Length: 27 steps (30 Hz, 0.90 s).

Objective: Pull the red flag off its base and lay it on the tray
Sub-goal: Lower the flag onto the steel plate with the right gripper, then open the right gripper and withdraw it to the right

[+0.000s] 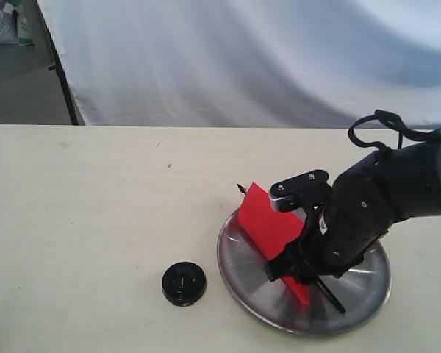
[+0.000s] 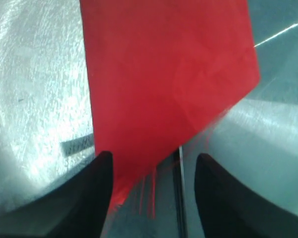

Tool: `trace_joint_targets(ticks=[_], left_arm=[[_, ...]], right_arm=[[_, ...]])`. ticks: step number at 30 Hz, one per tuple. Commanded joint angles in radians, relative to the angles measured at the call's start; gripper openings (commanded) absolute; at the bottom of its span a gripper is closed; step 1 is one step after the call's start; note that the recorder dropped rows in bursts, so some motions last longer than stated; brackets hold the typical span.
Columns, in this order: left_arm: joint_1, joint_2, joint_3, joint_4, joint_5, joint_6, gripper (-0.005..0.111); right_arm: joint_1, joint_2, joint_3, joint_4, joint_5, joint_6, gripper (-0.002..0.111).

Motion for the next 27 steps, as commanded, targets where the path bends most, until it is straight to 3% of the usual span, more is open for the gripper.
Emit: trace_joint_targets(ticks=[1,11,18,27], left_arm=[[0.001,-0.002,0.003,0.003,-0.001,0.006,0.0],[0.001,-0.002,0.003,0.003,-0.001,0.006,0.0],[0.001,-0.002,0.003,0.003,-0.001,0.006,0.0],[0.001,-0.002,0.003,0.003,-0.001,0.006,0.0]], right_arm=[[-0.007,-0.077,-0.043,-0.001,0.073,-0.003,0.049],[-0.007,-0.353,-0.042,0.041,0.087,-0.008,0.047],[0.027,-0.567,0.094,0.091,0.011,-0.033,0.0],[0.213,-0.864,0.308,0.133,-0.193,-0.029,0.0]])
